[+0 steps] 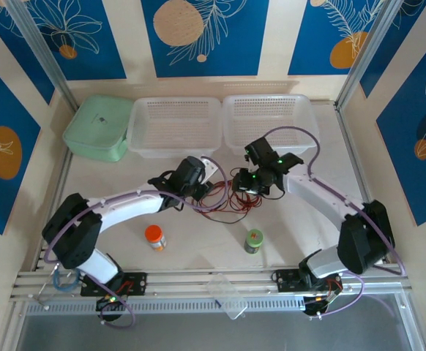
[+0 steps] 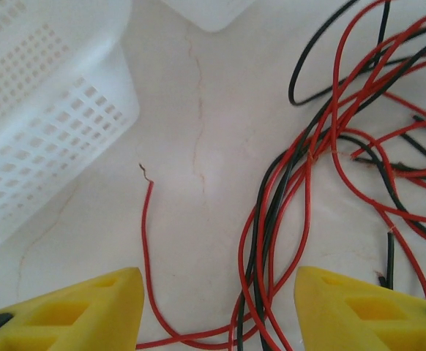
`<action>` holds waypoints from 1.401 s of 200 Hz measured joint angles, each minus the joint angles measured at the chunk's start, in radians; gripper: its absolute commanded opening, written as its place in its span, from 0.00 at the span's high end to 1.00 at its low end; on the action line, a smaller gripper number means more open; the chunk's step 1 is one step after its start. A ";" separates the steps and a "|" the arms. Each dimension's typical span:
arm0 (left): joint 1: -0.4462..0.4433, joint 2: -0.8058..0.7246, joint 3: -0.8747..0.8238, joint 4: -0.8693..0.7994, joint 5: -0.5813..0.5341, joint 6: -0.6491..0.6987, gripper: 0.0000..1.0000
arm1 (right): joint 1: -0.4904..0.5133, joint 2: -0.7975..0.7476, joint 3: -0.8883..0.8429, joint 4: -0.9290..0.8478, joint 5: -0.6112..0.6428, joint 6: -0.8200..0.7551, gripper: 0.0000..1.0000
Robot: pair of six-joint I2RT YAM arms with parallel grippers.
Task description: Untangle the cables
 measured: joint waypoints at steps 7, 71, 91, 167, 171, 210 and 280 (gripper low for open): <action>0.000 0.025 0.006 0.000 0.000 -0.010 0.44 | 0.002 0.039 0.004 0.011 -0.006 0.010 0.64; 0.000 0.237 0.024 0.024 0.012 -0.109 0.46 | 0.026 0.317 0.092 0.034 0.058 0.043 0.72; -0.001 0.243 0.024 0.033 0.011 -0.127 0.46 | 0.039 0.358 0.109 0.035 0.085 0.049 0.76; -0.015 0.243 0.003 0.060 -0.069 -0.130 0.47 | 0.056 0.415 0.138 0.013 0.149 0.026 1.00; -0.016 0.243 0.003 0.060 -0.073 -0.129 0.47 | 0.056 0.415 0.139 0.011 0.155 0.020 1.00; -0.021 0.247 0.013 0.049 -0.111 -0.089 0.48 | 0.040 0.393 0.124 -0.034 0.254 -0.079 1.00; 0.032 0.246 0.017 0.046 -0.133 -0.025 0.48 | -0.096 0.249 0.026 -0.104 0.338 -0.217 0.92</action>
